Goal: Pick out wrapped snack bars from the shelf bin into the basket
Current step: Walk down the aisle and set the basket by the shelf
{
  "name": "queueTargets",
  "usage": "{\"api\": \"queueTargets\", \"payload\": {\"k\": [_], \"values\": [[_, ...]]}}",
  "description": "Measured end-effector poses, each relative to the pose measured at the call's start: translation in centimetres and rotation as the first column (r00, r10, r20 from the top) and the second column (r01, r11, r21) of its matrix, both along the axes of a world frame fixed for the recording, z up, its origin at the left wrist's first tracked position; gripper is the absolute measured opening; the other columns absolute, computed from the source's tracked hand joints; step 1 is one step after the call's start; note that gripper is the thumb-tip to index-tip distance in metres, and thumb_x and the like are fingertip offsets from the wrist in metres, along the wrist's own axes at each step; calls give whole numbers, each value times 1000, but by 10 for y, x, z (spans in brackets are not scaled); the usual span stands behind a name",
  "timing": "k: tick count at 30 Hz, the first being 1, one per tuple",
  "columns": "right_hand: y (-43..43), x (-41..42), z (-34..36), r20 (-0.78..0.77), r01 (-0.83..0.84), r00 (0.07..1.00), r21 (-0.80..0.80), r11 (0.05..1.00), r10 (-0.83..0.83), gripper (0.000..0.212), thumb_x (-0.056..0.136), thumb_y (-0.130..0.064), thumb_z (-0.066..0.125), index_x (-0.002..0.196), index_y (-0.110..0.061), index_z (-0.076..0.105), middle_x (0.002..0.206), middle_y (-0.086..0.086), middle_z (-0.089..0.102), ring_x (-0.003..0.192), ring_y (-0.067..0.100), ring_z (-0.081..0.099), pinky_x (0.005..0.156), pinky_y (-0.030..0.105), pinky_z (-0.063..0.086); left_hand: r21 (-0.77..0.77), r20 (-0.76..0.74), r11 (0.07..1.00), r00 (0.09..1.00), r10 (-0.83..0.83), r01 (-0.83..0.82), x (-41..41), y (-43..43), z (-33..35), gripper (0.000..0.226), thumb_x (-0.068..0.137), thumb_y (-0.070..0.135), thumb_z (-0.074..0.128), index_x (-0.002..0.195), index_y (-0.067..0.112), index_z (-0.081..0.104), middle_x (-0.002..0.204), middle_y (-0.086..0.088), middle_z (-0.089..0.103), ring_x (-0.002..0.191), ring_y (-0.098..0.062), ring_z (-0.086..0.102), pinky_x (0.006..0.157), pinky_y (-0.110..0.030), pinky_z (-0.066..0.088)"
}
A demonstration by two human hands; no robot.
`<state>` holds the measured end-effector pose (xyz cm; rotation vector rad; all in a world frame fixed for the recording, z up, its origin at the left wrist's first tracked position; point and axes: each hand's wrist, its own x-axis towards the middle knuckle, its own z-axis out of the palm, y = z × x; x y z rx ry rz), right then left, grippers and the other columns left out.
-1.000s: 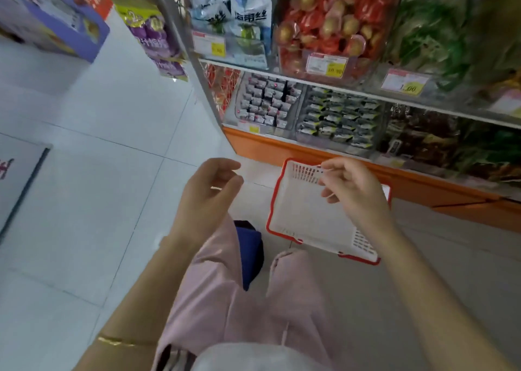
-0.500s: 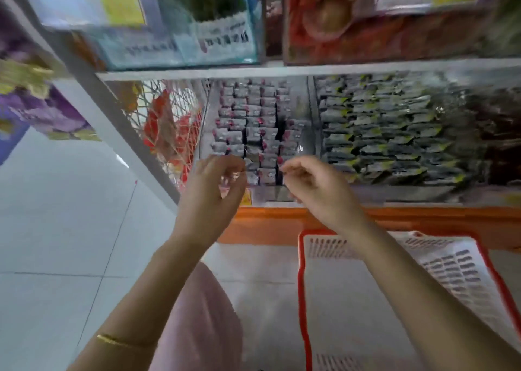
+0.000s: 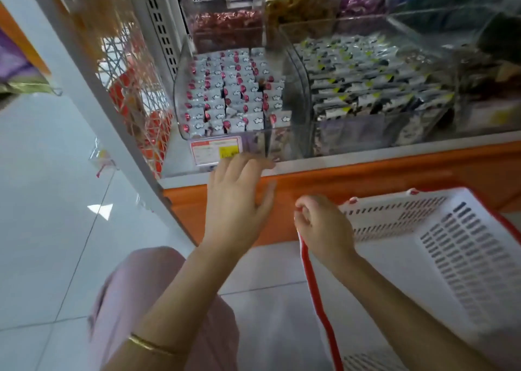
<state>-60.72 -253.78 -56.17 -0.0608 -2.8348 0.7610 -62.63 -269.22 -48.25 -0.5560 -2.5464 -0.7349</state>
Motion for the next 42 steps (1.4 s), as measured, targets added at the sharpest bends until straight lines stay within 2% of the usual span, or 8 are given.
{"api": "queueTargets", "payload": {"k": [5,12,17,22,30,36,40,42], "values": [[-9,51,-96,320,18,940,293,956,-116,73,95,-44,44,150,-22,1,151,7,27,123,25,46,94,37,49,9,179,999,983,-44,43,31,33,-21,28,86,20,57,114,18,61,116,-4,58,110,-23,48,89,-31,35],[11,48,-101,87,110,984,406,907,-158,58,81,-19,69,135,-11,49,109,11,67,91,26,67,68,38,59,56,224,997,973,-63,52,30,43,-31,29,87,19,55,116,19,60,118,-3,57,111,-21,46,92,-30,35],[71,59,-101,135,37,985,430,902,-105,53,100,-25,39,148,-12,21,137,14,50,117,30,54,93,41,50,79,239,993,965,-105,88,31,53,-37,29,88,15,57,117,15,59,117,-4,58,109,-21,48,92,-28,36],[130,67,-93,262,-30,956,534,845,-131,70,97,-39,42,150,-22,-2,134,9,46,108,24,55,89,36,50,113,240,986,960,-147,123,36,60,-37,28,90,17,57,118,15,59,117,-3,58,110,-19,48,90,-22,33],[162,51,-59,412,28,874,489,872,-259,71,90,-57,44,147,-32,9,143,8,40,127,33,43,100,53,39,196,230,966,950,-210,166,34,58,-17,28,90,17,56,118,16,58,108,7,49,107,-18,49,89,-32,43],[97,-1,19,544,-180,834,117,977,89,51,97,-47,38,134,-12,45,129,12,53,114,25,52,91,35,42,242,170,949,954,-247,203,18,43,12,20,91,16,54,110,16,58,105,3,52,94,-10,48,72,-8,34],[45,-32,89,703,-305,679,10,952,210,51,97,-47,41,136,-14,42,114,5,55,94,20,60,84,40,52,294,74,946,983,-165,137,3,11,36,18,90,10,54,105,14,61,100,-1,56,88,-13,50,69,-9,35],[18,-43,118,638,-371,720,22,928,273,44,97,-42,43,131,-15,47,115,5,58,89,17,63,78,36,55,318,53,946,995,-80,59,-4,-8,46,19,90,12,54,108,12,61,103,-2,57,90,-14,53,69,-11,36]]}}
